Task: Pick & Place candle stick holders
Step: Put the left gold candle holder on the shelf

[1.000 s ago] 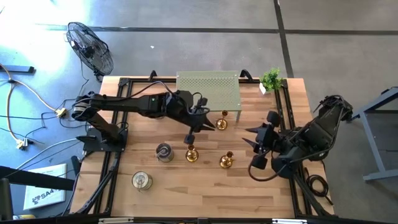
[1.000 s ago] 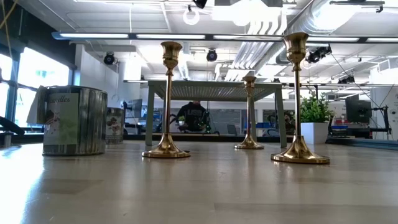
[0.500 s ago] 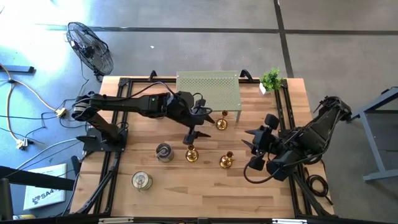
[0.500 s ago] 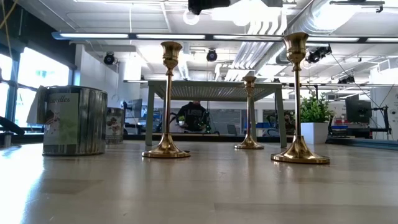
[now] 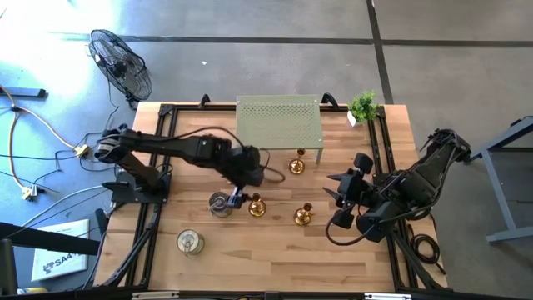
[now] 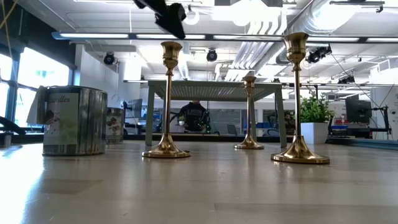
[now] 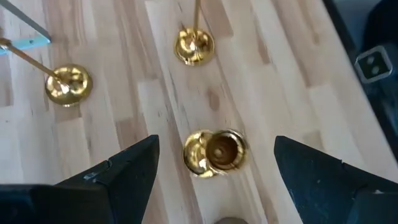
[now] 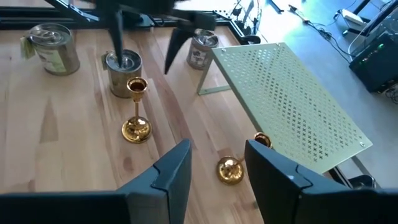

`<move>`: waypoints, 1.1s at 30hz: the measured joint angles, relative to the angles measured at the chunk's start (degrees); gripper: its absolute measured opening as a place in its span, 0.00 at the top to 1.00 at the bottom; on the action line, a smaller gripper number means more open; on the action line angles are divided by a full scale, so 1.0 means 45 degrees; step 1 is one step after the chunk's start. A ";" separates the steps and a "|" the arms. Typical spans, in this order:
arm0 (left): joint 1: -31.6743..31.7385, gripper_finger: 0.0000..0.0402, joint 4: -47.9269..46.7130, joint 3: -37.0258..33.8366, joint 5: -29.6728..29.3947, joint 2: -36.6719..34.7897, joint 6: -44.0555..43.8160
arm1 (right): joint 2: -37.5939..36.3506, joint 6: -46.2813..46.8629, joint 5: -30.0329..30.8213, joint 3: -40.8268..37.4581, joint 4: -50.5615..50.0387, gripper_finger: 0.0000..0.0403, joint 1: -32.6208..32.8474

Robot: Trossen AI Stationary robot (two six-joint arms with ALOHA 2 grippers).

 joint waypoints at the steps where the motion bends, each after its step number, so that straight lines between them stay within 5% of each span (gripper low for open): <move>1: -0.0204 0.22 -0.0036 0.0000 -0.0234 0.0000 -0.0004 | 0.0000 -0.0003 0.0005 0.0000 0.0060 0.64 0.0000; 11: -0.1510 0.22 0.0383 0.0005 -0.3533 0.0181 -0.0652 | 0.0000 0.0015 0.0015 0.0005 0.0233 0.64 0.0000; 33: -0.1314 0.22 0.0101 0.0043 -0.2473 0.1682 -0.1160 | 0.0587 0.0019 -0.0547 0.0015 0.0821 0.64 0.0000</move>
